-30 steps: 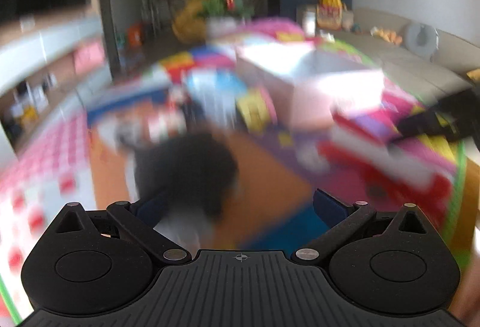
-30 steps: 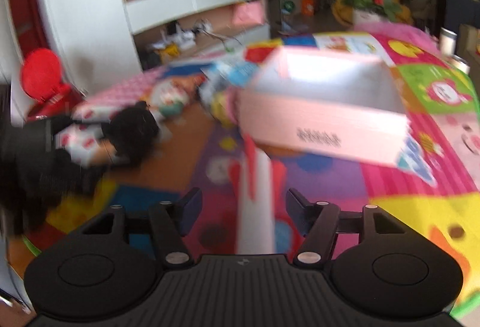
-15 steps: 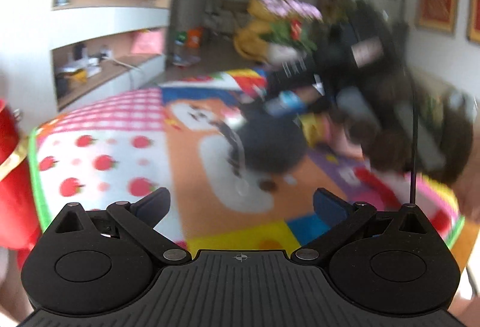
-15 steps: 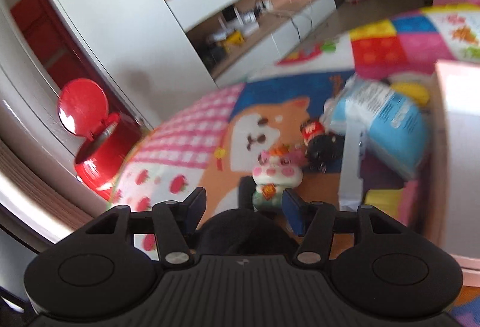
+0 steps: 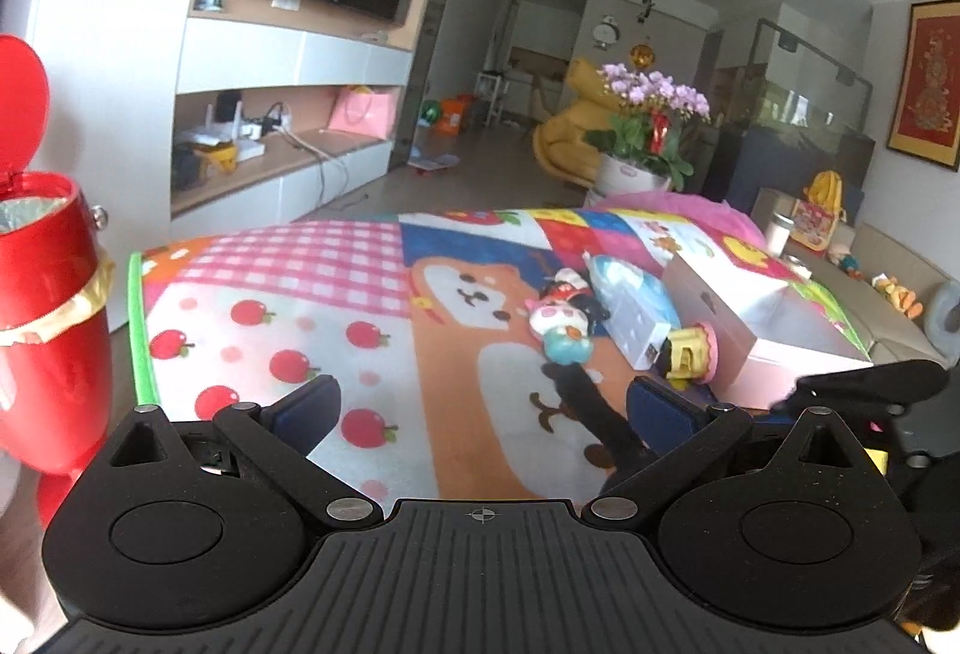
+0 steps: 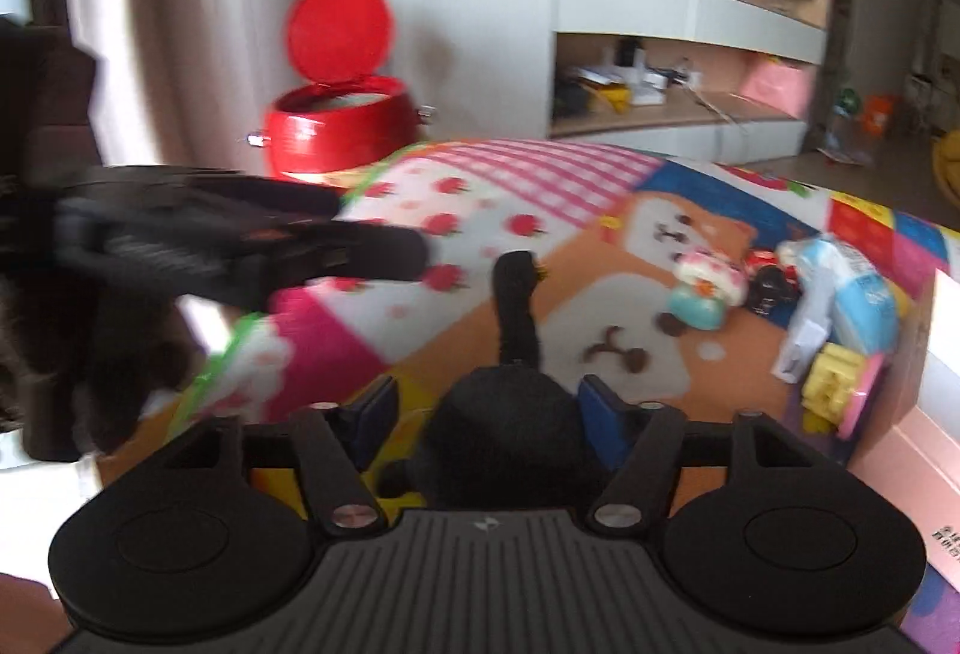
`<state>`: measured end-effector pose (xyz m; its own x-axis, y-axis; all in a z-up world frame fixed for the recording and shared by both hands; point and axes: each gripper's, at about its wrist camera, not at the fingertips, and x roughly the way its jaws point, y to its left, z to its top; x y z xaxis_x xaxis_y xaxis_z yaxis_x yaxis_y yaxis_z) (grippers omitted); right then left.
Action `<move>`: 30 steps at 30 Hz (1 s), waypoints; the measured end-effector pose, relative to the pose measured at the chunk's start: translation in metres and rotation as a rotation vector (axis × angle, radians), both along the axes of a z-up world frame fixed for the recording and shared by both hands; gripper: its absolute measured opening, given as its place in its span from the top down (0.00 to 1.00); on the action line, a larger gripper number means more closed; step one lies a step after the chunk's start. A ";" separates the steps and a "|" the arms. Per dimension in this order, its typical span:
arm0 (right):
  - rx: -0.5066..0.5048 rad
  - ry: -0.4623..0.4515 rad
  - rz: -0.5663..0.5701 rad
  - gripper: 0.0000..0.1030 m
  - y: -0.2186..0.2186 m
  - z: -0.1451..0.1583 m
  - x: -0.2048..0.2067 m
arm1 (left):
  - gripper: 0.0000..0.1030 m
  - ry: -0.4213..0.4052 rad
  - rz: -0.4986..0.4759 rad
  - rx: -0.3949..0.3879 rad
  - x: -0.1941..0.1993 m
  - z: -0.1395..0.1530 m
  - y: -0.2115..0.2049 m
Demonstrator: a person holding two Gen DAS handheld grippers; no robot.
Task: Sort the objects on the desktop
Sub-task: 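Grasp the black plush toy with the left tool while the right tool holds the rocket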
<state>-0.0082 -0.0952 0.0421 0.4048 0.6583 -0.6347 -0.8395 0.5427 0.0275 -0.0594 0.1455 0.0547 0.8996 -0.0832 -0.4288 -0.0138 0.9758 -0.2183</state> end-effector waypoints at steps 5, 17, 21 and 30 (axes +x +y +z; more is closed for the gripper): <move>0.107 0.208 0.089 0.25 -0.025 0.017 -0.003 | 0.00 0.013 -0.066 -0.015 -0.016 -0.001 -0.009; 0.145 0.039 -0.048 0.00 -0.102 0.035 -0.026 | 0.00 0.013 -0.164 0.061 -0.070 0.012 -0.045; 0.083 -0.038 -0.305 0.00 -0.141 0.025 -0.016 | 0.00 0.071 -0.262 0.114 -0.069 -0.001 -0.079; 0.118 0.118 -0.768 0.00 -0.228 -0.028 -0.003 | 0.00 0.167 -0.175 0.190 -0.007 -0.040 -0.115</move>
<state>-0.0115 -0.3230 0.0139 0.7079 0.2871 -0.6453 -0.2183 0.9579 0.1867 -0.0662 0.0303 0.0145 0.7945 -0.1348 -0.5921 0.1379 0.9896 -0.0402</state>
